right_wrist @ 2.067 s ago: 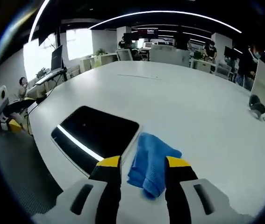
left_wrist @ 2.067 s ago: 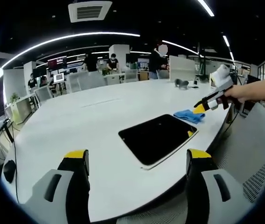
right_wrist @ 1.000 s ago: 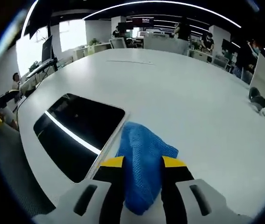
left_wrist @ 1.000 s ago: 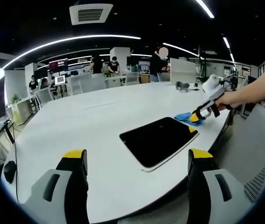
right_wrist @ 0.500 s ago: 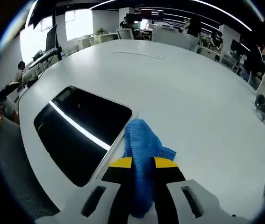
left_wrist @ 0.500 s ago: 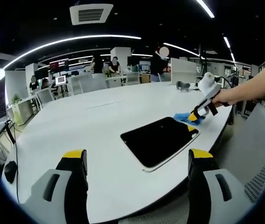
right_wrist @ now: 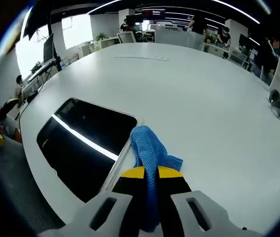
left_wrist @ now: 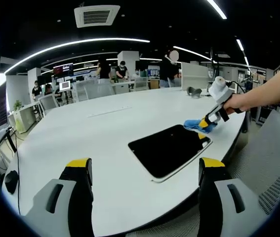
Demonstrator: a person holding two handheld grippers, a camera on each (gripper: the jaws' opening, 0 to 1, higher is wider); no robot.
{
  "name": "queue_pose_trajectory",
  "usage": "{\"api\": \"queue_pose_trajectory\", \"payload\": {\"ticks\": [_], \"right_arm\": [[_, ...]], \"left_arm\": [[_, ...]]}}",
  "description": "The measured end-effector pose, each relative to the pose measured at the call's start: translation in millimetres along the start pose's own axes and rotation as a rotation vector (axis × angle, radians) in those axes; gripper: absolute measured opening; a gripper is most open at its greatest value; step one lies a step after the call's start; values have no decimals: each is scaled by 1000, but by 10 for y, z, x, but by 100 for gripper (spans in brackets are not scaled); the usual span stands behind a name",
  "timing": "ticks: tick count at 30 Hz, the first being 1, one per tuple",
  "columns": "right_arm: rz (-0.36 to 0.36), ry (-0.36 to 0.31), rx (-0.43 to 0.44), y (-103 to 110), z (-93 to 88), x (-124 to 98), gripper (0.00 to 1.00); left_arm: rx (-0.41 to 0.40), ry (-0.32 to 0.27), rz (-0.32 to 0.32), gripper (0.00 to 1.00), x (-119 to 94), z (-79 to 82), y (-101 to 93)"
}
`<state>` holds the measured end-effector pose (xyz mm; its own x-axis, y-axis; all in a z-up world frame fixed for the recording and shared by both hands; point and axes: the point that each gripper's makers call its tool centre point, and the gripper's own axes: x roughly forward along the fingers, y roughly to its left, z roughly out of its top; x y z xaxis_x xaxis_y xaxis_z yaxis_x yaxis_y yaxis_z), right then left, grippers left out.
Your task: Wipe the mirror surface with the cleaning cloth until all visible marks leave the cleaned area.
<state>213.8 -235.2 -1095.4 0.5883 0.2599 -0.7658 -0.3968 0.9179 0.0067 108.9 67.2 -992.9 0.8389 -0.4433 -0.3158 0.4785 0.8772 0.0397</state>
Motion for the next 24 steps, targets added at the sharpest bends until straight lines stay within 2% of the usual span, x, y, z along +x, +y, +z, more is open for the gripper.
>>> {"api": "queue_pose_trajectory", "payload": {"ticks": [3,9,17,24], "right_arm": [[8,9,42,3,21,12,1],[13,13,30,-3,65,50,0],[-2,-51,125,-96,242,-37,0],[4,-82,149,-83,395,-72,0]], "left_arm": [[-5,8,0,87,-2,-16,2],[-8,12,-2,87,-10,-29,-9],[-9,17,-9,86,-5,-35,-30],[-10,12,-9,86,-4,-24,-31]]}}
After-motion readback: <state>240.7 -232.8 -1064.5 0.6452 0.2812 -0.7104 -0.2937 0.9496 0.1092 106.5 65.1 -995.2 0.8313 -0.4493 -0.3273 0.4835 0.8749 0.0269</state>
